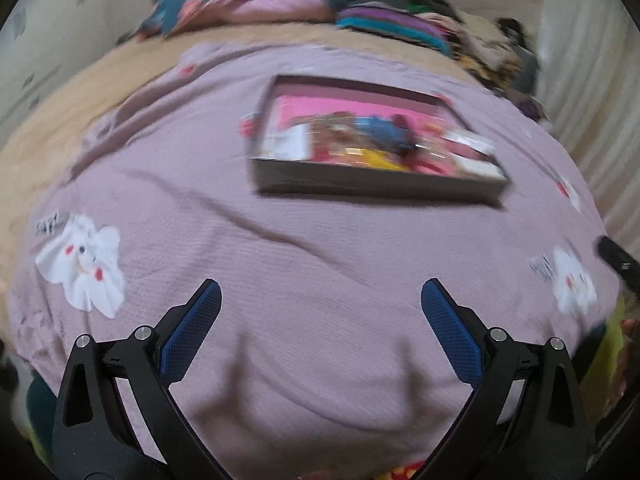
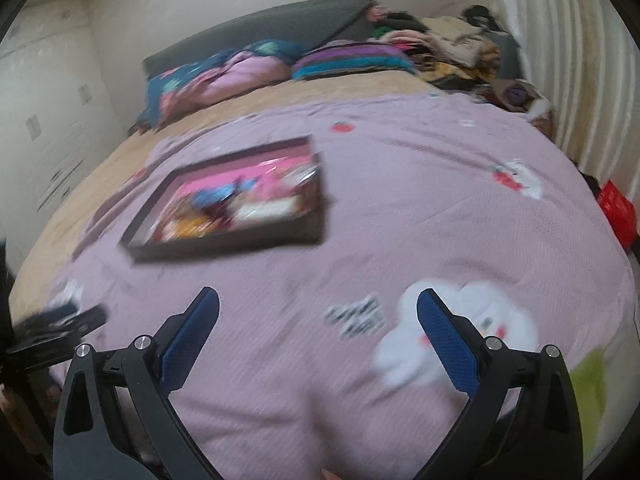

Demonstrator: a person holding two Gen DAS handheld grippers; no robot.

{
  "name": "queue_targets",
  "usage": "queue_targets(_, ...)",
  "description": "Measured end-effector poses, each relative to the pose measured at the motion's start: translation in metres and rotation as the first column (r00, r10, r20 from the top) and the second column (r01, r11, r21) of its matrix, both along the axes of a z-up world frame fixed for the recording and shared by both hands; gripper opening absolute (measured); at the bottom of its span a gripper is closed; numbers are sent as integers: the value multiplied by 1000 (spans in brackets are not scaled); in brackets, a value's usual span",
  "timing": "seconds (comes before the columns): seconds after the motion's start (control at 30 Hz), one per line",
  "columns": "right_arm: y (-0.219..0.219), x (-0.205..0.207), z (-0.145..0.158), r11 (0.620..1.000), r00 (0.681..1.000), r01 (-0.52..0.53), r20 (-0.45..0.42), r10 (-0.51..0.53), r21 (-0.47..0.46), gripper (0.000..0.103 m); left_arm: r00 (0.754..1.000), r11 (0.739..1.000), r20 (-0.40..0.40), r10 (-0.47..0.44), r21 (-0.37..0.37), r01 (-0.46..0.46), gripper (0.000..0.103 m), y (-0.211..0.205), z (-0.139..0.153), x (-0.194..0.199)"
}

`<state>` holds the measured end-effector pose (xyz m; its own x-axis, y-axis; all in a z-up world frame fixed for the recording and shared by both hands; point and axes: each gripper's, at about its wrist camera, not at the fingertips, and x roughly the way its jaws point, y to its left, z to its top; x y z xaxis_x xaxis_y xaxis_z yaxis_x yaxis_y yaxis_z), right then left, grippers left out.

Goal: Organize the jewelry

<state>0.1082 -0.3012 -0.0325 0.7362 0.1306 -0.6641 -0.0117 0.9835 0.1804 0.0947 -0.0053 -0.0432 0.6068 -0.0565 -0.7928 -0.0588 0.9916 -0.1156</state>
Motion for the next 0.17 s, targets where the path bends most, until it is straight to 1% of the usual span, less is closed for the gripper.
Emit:
queue_targets(0.03, -11, 10, 0, 1000, 1000, 27, 7, -27, -8, 99, 999, 999, -2, 43, 0, -43, 94, 15, -2, 8)
queue_targets(0.1, -40, 42, -3, 994, 995, 95, -1, -95, -51, 99, 987, 987, -3, 158, 23, -158, 94, 58, -3, 30)
queue_targets(0.17, -73, 79, -12, 979, 985, 170, -18, -173, -112, 99, 958, 957, 16, 286, 45, -287, 94, 107, -2, 53)
